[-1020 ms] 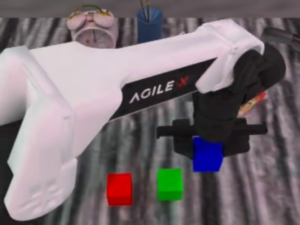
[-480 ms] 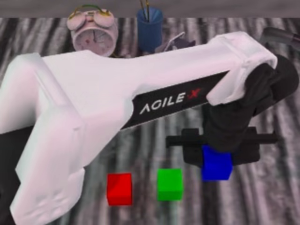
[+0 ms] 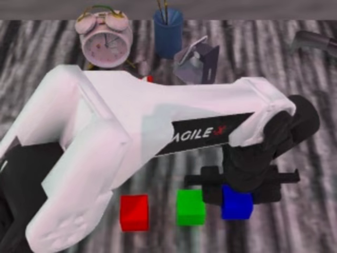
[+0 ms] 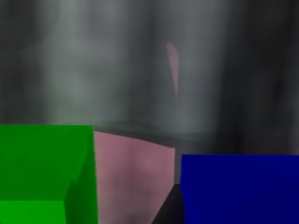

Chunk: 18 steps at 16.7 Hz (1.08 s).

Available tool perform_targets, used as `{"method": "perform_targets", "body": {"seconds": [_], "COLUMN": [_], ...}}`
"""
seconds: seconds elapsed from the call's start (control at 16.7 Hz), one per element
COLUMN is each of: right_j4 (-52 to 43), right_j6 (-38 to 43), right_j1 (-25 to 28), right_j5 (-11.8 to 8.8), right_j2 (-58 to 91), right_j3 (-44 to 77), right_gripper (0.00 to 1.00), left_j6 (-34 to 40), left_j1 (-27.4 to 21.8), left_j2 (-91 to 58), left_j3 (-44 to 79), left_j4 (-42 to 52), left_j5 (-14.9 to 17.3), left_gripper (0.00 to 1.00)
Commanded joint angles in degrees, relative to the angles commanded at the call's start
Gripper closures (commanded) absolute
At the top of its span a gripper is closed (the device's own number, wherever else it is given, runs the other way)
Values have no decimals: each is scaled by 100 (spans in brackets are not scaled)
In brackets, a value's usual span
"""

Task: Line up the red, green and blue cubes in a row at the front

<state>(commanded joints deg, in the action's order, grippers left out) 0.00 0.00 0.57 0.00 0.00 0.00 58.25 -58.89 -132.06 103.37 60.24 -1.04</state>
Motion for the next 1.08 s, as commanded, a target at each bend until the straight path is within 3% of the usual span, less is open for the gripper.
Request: {"method": "perform_targets", "body": {"seconds": [0.12,0.9,1.08], "right_j4": [0,0,0], "right_j6": [0,0,0], "right_j1": [0,0,0], "right_j5": [0,0,0], "right_j2": [0,0,0], "right_j3": [0,0,0], "right_gripper": [0,0,0], "left_j6": [0,0,0], "left_j1": [0,0,0], "left_j2": [0,0,0], "left_j3": [0,0,0], "left_j4": [0,0,0], "left_j5": [0,0,0], "left_gripper": [100,2,0]}}
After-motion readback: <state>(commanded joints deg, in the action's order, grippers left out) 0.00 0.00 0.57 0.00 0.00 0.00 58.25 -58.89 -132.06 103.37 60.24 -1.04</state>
